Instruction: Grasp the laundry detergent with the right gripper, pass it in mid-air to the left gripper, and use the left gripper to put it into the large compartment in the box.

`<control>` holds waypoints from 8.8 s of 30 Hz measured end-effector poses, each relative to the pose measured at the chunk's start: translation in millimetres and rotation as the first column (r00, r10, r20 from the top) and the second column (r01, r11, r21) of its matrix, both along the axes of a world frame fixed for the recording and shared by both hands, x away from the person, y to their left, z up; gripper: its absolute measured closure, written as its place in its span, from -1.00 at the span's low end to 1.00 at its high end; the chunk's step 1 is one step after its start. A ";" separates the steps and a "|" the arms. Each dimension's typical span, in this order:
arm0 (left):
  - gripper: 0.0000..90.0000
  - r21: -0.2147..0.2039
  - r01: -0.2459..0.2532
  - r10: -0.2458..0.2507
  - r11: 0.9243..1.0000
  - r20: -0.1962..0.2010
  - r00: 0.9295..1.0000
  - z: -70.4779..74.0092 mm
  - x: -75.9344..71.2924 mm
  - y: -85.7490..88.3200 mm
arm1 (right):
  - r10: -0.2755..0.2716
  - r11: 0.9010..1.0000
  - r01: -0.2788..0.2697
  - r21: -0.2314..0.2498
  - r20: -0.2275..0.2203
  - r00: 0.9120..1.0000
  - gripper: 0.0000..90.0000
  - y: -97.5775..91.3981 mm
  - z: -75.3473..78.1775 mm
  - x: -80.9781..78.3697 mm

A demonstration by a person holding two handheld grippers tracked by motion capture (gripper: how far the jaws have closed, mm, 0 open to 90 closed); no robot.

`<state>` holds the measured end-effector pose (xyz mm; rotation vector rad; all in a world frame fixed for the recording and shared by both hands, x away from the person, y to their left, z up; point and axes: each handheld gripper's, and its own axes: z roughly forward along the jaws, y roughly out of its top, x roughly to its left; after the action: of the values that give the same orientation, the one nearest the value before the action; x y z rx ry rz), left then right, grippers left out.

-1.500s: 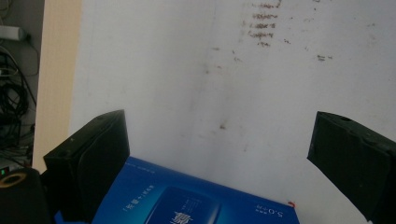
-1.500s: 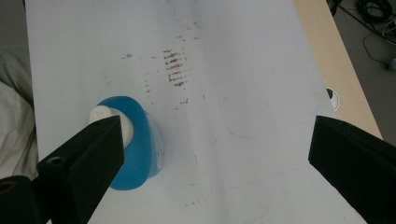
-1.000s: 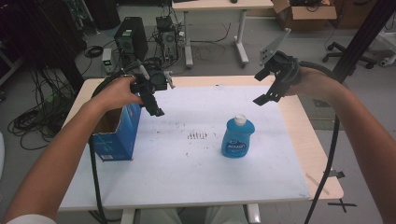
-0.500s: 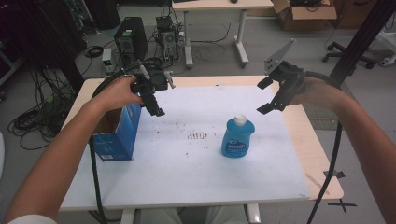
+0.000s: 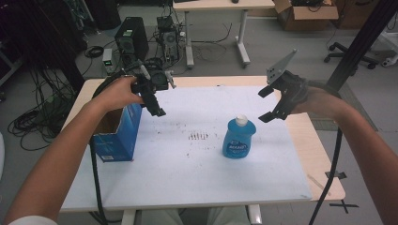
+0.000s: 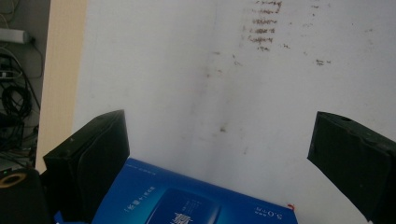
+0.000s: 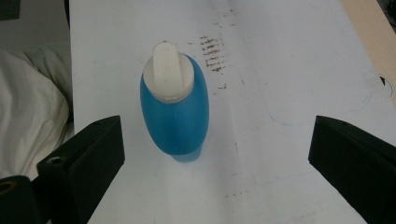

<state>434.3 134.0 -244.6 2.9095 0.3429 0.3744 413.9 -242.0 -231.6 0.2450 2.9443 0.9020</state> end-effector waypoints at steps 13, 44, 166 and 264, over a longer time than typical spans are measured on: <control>-0.87 -0.004 -0.004 0.004 1.000 0.005 1.000 1.6 -1.0 1.1 | 0.003 1.000 -0.002 0.024 -0.011 1.000 -0.93 -3.4 -13.2 -2.1; -0.88 0.004 -0.005 0.005 1.000 0.003 1.000 -0.1 -0.6 -1.5 | -0.002 0.996 0.004 0.085 -0.027 1.000 -0.93 -14.5 -52.4 -14.5; -0.87 0.033 -0.015 0.015 0.999 0.000 1.000 -5.0 0.6 -11.2 | -0.012 0.906 0.041 0.422 -0.072 0.997 -0.91 -14.9 -155.6 -20.5; -0.86 0.026 -0.016 0.015 1.000 0.019 1.000 1.2 -10.4 -10.7 | 0.015 0.863 -0.029 0.504 0.031 0.999 -0.03 2.5 -125.7 -23.4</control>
<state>423.9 123.3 -243.4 2.9286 0.3605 0.4110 390.4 -239.5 -357.3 0.2140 2.6281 1.6575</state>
